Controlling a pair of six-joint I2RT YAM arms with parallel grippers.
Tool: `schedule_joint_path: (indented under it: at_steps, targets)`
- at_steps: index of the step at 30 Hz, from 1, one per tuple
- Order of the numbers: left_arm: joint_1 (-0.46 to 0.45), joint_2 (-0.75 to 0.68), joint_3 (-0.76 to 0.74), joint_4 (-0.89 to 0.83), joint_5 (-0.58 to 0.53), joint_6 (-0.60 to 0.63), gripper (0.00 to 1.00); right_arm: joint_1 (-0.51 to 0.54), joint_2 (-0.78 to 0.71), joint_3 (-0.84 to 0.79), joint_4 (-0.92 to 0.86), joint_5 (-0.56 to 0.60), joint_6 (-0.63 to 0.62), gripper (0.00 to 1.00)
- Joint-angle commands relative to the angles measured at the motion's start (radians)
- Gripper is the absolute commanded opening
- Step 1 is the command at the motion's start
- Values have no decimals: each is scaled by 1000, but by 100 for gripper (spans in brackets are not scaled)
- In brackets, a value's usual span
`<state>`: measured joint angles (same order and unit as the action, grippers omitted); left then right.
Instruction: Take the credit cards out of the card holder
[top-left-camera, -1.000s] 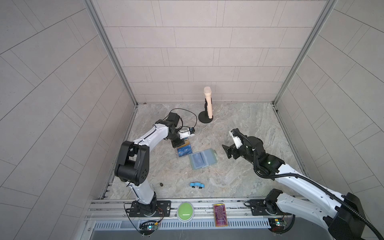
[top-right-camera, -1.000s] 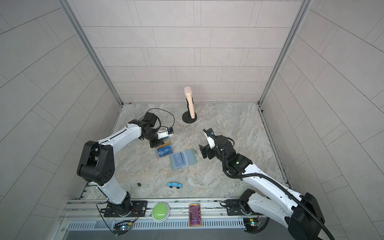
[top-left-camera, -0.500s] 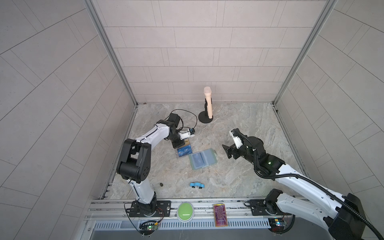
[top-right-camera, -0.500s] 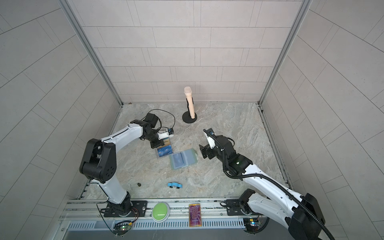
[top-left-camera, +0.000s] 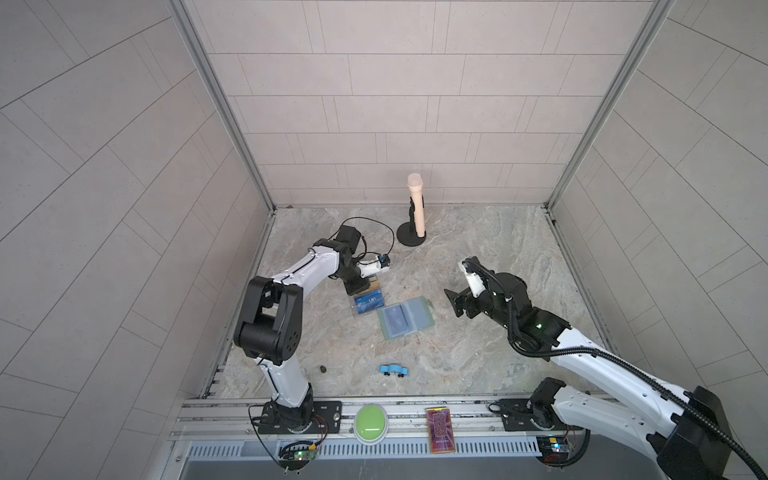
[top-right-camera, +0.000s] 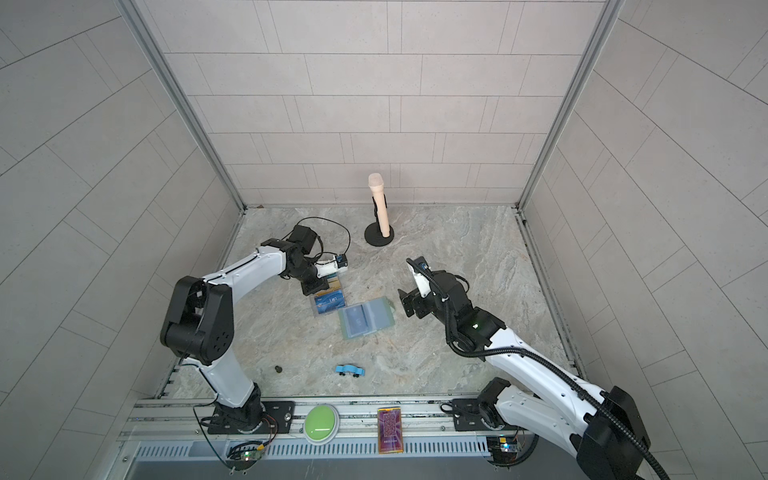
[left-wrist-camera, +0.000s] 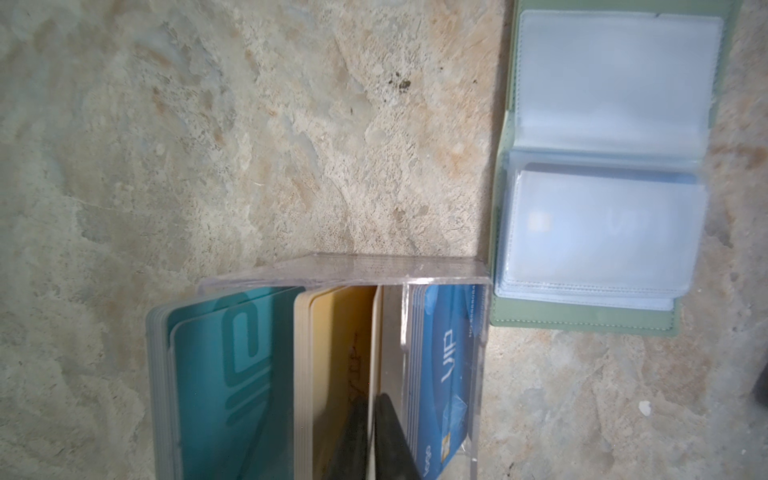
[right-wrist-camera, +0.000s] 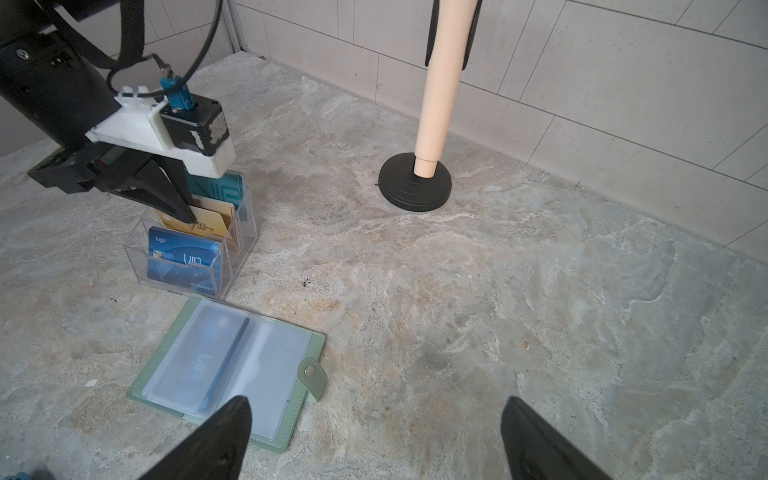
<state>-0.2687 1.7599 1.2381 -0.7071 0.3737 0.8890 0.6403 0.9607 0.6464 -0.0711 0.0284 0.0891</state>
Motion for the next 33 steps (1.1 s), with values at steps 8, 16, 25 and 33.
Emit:
schedule_joint_path:
  at_steps: [8,16,25,33]
  targets:
    - [5,16,27,-1,10,-14,13,-2,-16,-15,15,7,-14,96]
    - [5,5,19,33,-22,-32,13,-1,-17,-17,14,8,-15,96]
    - [5,-18,12,66,-39,-64,13,-2,-17,-18,11,5,-15,96]
    - [5,-84,8,69,-29,-87,17,-2,-13,-18,13,-2,-14,96]
